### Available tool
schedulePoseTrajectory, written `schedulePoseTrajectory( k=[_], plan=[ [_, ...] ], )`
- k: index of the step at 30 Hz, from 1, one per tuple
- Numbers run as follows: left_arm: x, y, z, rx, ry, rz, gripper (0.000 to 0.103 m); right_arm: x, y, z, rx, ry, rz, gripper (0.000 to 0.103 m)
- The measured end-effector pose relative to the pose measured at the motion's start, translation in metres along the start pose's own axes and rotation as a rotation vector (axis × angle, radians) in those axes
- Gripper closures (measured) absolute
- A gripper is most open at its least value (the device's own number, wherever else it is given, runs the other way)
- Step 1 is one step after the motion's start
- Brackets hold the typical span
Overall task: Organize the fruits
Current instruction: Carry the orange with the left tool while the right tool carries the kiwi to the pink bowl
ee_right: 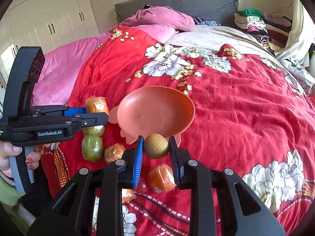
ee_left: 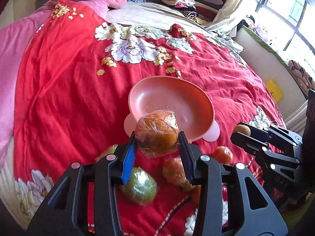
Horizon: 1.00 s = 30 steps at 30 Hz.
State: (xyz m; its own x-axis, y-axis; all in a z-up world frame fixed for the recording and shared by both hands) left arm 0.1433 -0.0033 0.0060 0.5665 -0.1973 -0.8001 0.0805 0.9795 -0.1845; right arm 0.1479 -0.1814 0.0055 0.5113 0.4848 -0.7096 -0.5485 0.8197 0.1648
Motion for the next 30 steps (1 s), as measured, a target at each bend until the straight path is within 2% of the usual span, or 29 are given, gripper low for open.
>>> schedulePoseTrajectory(
  k=[12,30],
  plan=[
    [0.029,-0.002,0.020,0.031,0.038,0.008,0.070,0.024,-0.005,0.011,-0.015,0.034,0.007,0.078],
    [0.052,0.002,0.025,0.034,0.088,-0.014,0.070,0.050,-0.007,0.019,-0.047,0.075,-0.002,0.078]
  ],
)
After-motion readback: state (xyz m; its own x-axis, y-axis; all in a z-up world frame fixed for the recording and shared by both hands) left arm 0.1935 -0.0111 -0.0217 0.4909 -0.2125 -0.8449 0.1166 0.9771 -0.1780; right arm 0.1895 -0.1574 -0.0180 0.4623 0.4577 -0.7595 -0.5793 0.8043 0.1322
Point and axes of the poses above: each gripper's, at about its wrist camera, not at the fingertips, and x roughly the way its jaws point, y to its left, z to its top, the point moved 1 cm from there along x, roughly the way its jaws point, and after that the axes turned 2 degrees about z, right-handed, at the moved point
